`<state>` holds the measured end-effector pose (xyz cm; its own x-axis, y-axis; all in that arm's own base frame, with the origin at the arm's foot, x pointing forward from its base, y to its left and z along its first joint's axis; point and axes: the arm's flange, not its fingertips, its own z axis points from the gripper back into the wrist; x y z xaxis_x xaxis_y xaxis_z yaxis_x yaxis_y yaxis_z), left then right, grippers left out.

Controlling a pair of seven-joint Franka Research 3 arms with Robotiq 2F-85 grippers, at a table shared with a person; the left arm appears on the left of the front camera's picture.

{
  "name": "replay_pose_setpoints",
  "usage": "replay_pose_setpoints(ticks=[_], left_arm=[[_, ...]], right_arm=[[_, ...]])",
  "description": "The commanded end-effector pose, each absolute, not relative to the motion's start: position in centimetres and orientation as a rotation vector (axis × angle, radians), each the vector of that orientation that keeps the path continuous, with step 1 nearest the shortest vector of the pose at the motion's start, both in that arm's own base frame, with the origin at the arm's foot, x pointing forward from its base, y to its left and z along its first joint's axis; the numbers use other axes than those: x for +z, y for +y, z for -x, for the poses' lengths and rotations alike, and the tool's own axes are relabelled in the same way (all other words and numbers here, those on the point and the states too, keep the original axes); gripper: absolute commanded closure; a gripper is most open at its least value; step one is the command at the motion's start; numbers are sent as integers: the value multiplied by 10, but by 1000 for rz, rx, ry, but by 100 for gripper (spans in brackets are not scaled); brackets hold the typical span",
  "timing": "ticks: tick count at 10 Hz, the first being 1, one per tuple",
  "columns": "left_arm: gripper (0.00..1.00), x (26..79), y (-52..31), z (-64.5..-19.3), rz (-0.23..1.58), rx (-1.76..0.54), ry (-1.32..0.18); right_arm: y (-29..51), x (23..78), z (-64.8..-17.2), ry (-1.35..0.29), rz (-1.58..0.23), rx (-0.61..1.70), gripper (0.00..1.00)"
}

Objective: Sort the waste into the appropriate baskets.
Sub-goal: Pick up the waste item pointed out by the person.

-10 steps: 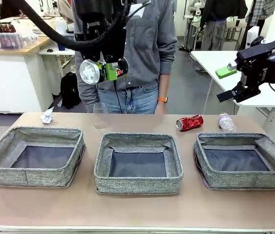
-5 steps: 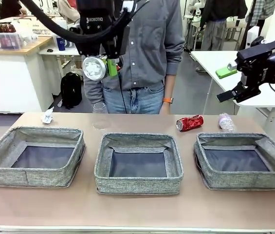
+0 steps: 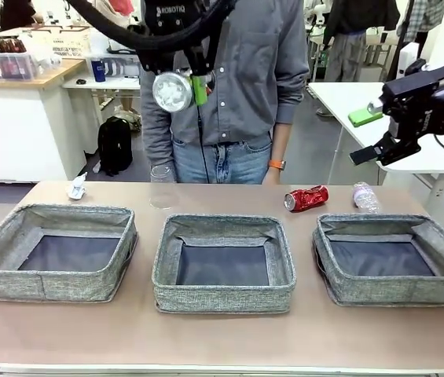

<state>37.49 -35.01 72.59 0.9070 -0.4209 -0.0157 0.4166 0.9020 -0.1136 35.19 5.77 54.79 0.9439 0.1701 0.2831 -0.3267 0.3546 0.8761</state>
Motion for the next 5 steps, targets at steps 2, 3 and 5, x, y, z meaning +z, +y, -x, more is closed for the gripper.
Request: replay_pose_setpoints(ticks=[2,3,5], left_arm=[[56,778,-376,-399,75,-394,-10],[56,786,-384,-409,72,-392,4],[56,792,-389,-414,52,-368,-4]], right_arm=[[59,550,-354,-171,-1194,343,0],[59,550,-354,-171,-1194,343,0],[59,550,-354,-171,-1194,343,0]])
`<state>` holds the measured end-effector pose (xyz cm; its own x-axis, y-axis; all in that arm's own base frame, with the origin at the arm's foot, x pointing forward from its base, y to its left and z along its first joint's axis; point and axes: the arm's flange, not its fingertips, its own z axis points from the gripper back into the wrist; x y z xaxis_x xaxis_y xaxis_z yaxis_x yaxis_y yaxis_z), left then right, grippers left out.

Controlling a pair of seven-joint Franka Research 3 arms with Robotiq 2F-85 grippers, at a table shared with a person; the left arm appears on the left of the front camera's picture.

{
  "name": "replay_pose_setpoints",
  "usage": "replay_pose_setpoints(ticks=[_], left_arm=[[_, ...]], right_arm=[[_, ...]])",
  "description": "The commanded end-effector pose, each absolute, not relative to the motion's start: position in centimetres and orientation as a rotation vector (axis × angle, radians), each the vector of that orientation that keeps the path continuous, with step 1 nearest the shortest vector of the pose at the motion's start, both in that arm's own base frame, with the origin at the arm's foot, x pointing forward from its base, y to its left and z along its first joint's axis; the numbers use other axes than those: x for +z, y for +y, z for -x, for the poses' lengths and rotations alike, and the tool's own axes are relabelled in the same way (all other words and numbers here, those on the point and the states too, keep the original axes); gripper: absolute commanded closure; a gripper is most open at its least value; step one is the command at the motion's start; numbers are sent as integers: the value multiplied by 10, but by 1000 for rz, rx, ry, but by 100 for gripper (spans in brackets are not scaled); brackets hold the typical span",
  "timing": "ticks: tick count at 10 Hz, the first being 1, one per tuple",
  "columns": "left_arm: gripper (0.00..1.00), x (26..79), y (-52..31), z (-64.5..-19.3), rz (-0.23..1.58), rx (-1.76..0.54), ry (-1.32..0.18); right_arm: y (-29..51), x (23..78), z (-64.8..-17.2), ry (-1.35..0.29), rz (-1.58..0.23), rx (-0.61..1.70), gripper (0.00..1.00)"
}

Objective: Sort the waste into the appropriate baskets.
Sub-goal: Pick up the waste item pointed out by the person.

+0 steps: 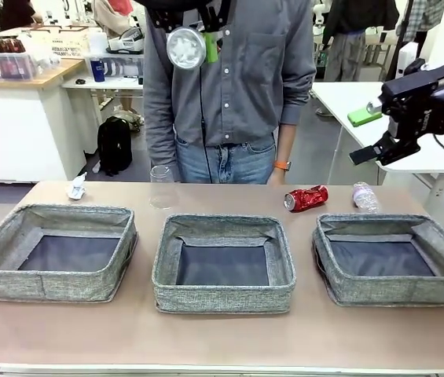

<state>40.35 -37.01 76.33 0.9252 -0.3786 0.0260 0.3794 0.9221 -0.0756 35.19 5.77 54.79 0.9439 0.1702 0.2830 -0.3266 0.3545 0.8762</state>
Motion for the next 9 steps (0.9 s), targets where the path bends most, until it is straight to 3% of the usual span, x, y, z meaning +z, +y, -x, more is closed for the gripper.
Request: replay_pose_setpoints(ticks=[1,9], left_arm=[[56,764,-364,-399,90,-396,-14],[56,764,-364,-399,90,-396,-14]], right_arm=[[59,550,-354,-171,-1194,343,0],[59,550,-354,-171,-1194,343,0]])
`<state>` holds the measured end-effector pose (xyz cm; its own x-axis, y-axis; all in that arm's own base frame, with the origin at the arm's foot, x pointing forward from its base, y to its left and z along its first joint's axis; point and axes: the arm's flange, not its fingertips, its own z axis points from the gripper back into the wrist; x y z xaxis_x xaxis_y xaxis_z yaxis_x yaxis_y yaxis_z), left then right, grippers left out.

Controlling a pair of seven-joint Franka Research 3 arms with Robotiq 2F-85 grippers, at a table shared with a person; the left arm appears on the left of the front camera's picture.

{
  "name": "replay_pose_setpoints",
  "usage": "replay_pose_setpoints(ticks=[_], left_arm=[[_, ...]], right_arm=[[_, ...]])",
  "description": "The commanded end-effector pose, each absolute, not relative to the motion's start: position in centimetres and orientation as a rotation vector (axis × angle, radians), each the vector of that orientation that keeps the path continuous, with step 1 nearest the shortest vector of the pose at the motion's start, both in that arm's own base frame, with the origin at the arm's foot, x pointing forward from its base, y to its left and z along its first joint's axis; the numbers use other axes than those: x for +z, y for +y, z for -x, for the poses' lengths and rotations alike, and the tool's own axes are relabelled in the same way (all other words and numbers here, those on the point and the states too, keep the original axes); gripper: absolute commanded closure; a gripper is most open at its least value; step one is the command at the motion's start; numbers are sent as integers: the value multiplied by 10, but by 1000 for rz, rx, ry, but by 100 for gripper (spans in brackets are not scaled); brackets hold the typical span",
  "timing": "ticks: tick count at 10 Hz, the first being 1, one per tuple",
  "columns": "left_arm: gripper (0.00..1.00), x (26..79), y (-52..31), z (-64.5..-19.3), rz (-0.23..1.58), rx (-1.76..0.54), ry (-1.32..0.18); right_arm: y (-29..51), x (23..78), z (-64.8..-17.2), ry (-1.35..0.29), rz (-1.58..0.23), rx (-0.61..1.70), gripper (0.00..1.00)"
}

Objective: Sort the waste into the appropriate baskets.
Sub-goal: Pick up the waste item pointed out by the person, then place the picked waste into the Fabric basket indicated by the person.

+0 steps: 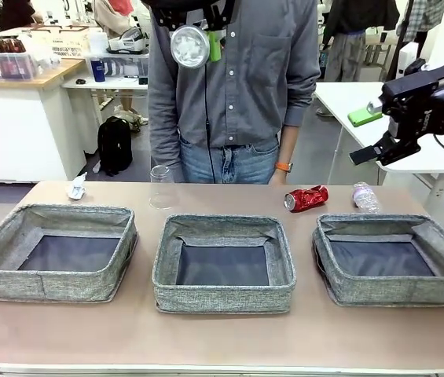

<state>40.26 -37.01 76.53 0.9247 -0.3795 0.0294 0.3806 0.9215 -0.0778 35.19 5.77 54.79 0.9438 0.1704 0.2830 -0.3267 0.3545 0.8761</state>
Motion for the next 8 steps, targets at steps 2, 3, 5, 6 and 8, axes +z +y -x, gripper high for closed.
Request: replay_pose_setpoints(ticks=[2,3,5,6,8], left_arm=[[56,764,-364,-399,90,-396,-14],[56,764,-364,-399,90,-396,-14],[56,764,-364,-399,90,-396,-14],[56,764,-364,-399,90,-396,-14],[56,764,-364,-399,90,-396,-14]], right_arm=[[59,550,-354,-171,-1194,343,0],[59,550,-354,-171,-1194,343,0],[59,550,-354,-171,-1194,343,0],[59,550,-354,-171,-1194,343,0],[59,550,-354,-171,-1194,343,0]])
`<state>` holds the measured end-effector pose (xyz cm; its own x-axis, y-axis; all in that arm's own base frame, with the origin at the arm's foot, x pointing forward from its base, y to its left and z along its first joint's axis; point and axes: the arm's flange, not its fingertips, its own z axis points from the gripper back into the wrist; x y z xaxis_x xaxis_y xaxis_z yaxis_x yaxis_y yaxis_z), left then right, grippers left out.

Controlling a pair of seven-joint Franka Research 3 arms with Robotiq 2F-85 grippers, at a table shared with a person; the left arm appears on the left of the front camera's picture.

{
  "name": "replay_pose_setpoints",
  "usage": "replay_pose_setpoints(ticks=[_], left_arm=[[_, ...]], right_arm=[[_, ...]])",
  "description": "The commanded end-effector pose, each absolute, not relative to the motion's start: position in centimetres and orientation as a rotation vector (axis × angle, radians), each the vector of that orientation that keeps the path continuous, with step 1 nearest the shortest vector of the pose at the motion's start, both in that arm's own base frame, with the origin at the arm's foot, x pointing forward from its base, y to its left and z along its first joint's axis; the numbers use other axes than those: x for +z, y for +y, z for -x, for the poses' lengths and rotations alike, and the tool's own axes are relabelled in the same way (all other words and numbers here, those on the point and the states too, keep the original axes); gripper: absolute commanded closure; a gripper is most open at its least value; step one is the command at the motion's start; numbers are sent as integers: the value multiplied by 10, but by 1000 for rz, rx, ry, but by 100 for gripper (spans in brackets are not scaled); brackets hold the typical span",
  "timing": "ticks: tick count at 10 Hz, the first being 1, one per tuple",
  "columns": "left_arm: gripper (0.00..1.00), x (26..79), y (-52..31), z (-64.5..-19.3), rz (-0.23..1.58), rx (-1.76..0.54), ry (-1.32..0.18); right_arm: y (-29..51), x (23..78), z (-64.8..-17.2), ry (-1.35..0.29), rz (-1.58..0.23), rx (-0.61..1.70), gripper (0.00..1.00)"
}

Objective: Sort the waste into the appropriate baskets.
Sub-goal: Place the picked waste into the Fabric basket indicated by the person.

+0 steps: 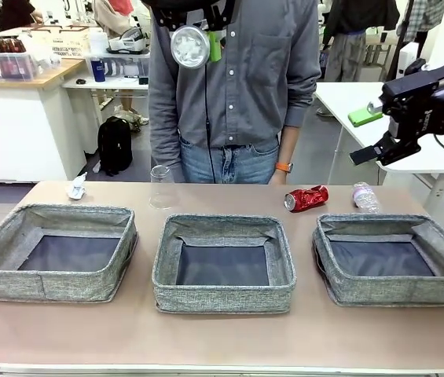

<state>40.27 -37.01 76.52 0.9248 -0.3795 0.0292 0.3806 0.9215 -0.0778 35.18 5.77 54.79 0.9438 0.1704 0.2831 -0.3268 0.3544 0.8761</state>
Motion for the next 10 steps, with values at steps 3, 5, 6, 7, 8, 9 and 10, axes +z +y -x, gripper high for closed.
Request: replay_pose_setpoints(ticks=[3,5,6,7,8,9,10], left_arm=[[56,764,-364,-399,90,-396,-14],[56,764,-364,-399,90,-396,-14],[56,764,-364,-399,90,-396,-14],[56,764,-364,-399,90,-396,-14],[56,764,-364,-399,90,-396,-14],[56,764,-364,-399,90,-396,-14],[56,764,-364,-399,90,-396,-14]], right_arm=[[59,550,-354,-171,-1194,343,0],[59,550,-354,-171,-1194,343,0],[59,550,-354,-171,-1194,343,0],[59,550,-354,-171,-1194,343,0],[59,550,-354,-171,-1194,343,0],[59,550,-354,-171,-1194,343,0],[59,550,-354,-171,-1194,343,0]])
